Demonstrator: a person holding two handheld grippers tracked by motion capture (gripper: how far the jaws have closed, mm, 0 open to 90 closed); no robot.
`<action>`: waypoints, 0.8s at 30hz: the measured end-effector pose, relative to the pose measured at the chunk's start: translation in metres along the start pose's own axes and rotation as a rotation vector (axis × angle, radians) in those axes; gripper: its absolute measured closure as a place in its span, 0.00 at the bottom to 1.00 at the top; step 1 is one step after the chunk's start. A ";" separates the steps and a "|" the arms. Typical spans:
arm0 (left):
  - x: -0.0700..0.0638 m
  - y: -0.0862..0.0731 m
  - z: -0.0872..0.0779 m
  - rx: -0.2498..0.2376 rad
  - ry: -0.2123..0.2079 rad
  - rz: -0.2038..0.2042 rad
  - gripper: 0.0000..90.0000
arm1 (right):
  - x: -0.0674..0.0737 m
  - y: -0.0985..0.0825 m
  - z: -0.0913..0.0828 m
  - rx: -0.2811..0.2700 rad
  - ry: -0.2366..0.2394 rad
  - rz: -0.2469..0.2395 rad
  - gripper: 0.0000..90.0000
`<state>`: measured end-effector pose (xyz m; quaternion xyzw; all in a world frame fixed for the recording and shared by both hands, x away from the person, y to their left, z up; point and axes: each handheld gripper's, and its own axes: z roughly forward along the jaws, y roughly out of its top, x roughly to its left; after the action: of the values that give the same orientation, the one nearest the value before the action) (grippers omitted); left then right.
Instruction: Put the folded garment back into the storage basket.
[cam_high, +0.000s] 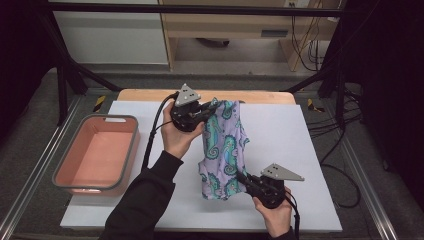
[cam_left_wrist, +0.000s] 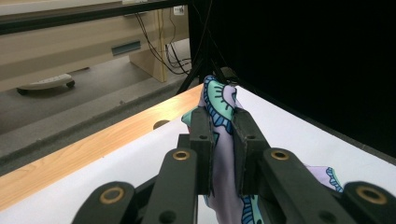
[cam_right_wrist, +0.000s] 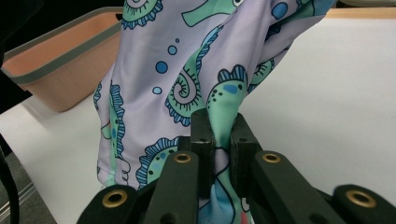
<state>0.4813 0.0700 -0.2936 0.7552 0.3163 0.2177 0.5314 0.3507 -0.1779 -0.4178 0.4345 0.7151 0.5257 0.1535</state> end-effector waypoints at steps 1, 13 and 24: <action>0.002 0.000 -0.001 -0.002 0.000 -0.002 0.89 | 0.001 0.000 0.001 -0.003 0.001 0.002 0.93; 0.019 -0.001 -0.014 0.003 0.015 -0.014 0.89 | 0.016 0.005 0.017 -0.020 0.014 -0.028 0.93; 0.035 -0.005 -0.032 0.007 0.036 -0.009 0.89 | 0.035 0.010 0.035 -0.024 0.040 -0.059 0.93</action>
<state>0.4837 0.1173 -0.2873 0.7516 0.3296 0.2277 0.5240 0.3584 -0.1283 -0.4143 0.4005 0.7242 0.5381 0.1597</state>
